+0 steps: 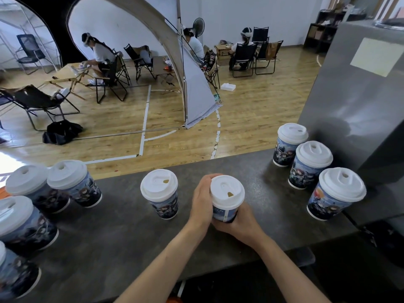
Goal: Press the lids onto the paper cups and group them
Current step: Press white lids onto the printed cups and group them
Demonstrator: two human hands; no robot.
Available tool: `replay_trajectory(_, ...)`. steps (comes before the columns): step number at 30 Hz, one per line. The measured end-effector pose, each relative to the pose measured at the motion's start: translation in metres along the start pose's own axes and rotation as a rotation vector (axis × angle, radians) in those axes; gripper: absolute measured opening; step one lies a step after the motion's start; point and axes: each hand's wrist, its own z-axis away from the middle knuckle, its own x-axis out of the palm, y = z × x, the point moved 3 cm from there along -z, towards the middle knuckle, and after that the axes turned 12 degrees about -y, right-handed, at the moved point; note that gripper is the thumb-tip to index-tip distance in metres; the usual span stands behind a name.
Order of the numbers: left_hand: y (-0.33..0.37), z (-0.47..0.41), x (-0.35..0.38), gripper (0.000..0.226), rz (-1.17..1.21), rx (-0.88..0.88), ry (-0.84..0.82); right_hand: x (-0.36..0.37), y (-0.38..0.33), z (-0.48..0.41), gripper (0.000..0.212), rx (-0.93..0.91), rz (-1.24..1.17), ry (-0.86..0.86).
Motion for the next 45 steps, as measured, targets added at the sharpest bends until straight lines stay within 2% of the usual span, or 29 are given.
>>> replay_trajectory(3,0.014,-0.012,-0.002,0.036,-0.048,-0.135,-0.17,-0.002,0.006,0.0,0.084,0.034,0.02,-0.008)
replay_trajectory(6,0.014,-0.014,-0.004,0.038,-0.055,-0.109,-0.224,-0.001,0.007,-0.002,0.084,0.024,0.02,-0.013)
replay_trajectory(8,0.009,-0.009,-0.003,0.036,-0.019,-0.039,-0.145,-0.001,0.003,-0.003,0.089,0.009,0.002,0.009)
replay_trajectory(11,-0.001,0.002,0.002,0.036,-0.006,0.056,0.057,-0.001,0.002,-0.005,0.098,-0.031,-0.02,0.058)
replay_trajectory(13,-0.003,0.006,0.004,0.035,-0.008,0.077,0.119,-0.001,0.002,-0.004,0.095,-0.034,-0.015,0.059)
replay_trajectory(19,0.016,-0.012,-0.003,0.035,0.034,-0.174,-0.183,-0.003,0.006,-0.002,0.083,-0.022,0.009,0.022)
replay_trajectory(21,0.013,-0.01,-0.002,0.037,0.046,-0.11,-0.099,-0.001,0.001,-0.002,0.086,-0.041,-0.002,0.028)
replay_trajectory(25,0.001,0.008,0.008,0.035,0.076,0.034,0.202,-0.001,-0.003,-0.002,0.095,-0.058,-0.012,0.064)
replay_trajectory(27,0.0,0.007,0.008,0.034,0.096,0.036,0.208,-0.001,-0.001,-0.002,0.093,-0.044,0.002,0.053)
replay_trajectory(32,0.012,-0.01,-0.004,0.035,0.037,-0.084,-0.098,-0.001,0.005,-0.002,0.091,-0.032,0.024,0.016)
replay_trajectory(34,0.008,-0.01,-0.005,0.038,0.037,-0.041,-0.046,0.0,-0.001,-0.001,0.09,-0.042,0.026,0.011)
replay_trajectory(38,-0.009,0.006,0.007,0.034,0.069,0.063,0.206,0.001,-0.01,0.0,0.094,-0.051,0.019,0.026)
replay_trajectory(40,-0.011,0.009,0.011,0.029,0.086,0.063,0.247,0.0,-0.009,0.001,0.094,-0.033,0.038,0.027)
replay_trajectory(42,-0.007,0.003,0.007,0.026,0.115,0.014,0.195,0.0,-0.003,0.001,0.09,0.0,0.036,0.011)
replay_trajectory(45,0.002,-0.009,0.002,0.035,0.077,-0.024,-0.025,0.0,0.003,0.001,0.08,0.029,0.047,-0.007)
